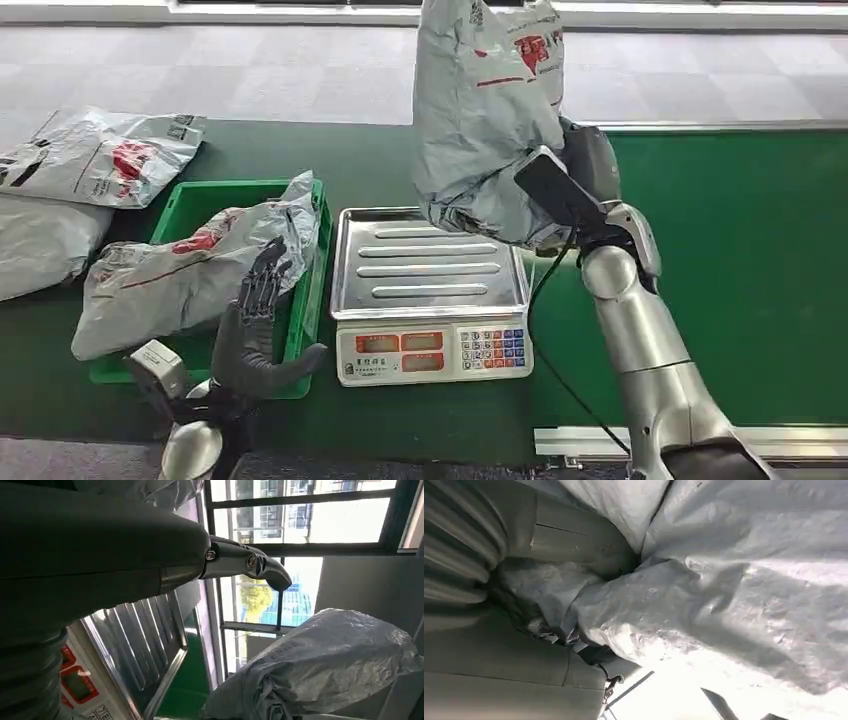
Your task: Moved the parcel from conveyor to table for the left to box.
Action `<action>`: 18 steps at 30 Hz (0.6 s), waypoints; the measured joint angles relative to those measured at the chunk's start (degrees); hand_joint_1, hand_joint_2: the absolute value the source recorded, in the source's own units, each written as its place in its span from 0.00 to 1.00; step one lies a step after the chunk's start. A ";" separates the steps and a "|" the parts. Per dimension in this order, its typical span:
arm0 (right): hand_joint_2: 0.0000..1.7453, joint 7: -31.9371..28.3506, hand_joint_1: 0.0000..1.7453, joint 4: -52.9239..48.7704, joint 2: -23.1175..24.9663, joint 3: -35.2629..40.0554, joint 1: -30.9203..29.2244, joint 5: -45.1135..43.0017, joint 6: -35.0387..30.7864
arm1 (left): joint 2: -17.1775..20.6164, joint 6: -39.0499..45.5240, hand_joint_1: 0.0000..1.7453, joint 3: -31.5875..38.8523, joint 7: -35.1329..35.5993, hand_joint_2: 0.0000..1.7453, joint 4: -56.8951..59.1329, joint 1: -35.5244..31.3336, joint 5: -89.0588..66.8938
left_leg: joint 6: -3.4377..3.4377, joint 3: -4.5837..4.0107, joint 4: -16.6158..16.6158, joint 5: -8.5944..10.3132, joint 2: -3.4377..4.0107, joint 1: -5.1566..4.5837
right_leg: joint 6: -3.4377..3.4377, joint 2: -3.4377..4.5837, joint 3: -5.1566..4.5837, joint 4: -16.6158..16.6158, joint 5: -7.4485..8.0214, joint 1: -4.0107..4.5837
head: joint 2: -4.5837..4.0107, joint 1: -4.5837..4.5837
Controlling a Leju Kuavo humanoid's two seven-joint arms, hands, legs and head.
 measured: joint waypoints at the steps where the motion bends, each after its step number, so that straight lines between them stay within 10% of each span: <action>1: 1.00 0.26 1.00 0.50 0.02 0.28 -0.36 0.00 0.69 | 0.00 0.00 0.00 0.00 0.00 1.00 0.17 -0.13 0.00 | 0.00 0.00 0.00 0.00 0.01 0.00 | 0.00 0.01 -0.02 0.00 0.00 0.00 | 0.00 0.00; 10: 1.00 6.63 1.00 20.51 5.69 8.46 -10.27 6.34 14.10 | 0.13 -0.68 0.00 0.00 2.73 1.00 0.92 -2.45 0.48 | -0.14 -0.04 -0.02 0.12 0.18 0.09 | -0.13 0.14 -0.19 0.04 0.12 0.12 | 0.00 0.00; 11: 1.00 7.63 0.86 23.35 6.32 9.97 -10.84 7.55 15.54 | 0.15 -0.88 0.00 0.00 3.11 1.00 0.92 -2.47 0.48 | -0.14 -0.05 -0.02 0.12 0.17 0.10 | -0.14 0.12 -0.19 0.04 0.12 0.14 | 0.00 0.00; 12: 1.00 8.43 0.49 25.78 6.92 11.44 -11.06 8.72 15.95 | 0.13 -0.98 0.00 0.00 3.34 1.00 0.92 -2.47 0.35 | -0.15 -0.06 -0.02 0.13 0.11 0.13 | -0.14 0.08 -0.19 0.05 0.12 0.17 | 0.00 0.00; 16: 1.00 8.59 0.54 32.00 8.13 15.67 -11.48 11.02 17.18 | 0.13 -1.05 0.00 0.02 3.65 1.00 0.90 -2.46 -0.13 | -0.15 -0.14 -0.02 0.13 0.02 0.16 | -0.15 0.03 -0.21 0.07 0.11 0.16 | 0.00 0.00; 18: 1.00 8.52 0.04 33.99 8.42 16.96 -12.03 11.61 18.71 | 0.13 -1.03 0.00 0.02 3.80 1.00 0.90 -2.46 -0.26 | -0.15 -0.15 -0.01 0.12 0.04 0.16 | -0.15 0.06 -0.22 0.07 0.11 0.15 | 0.00 0.00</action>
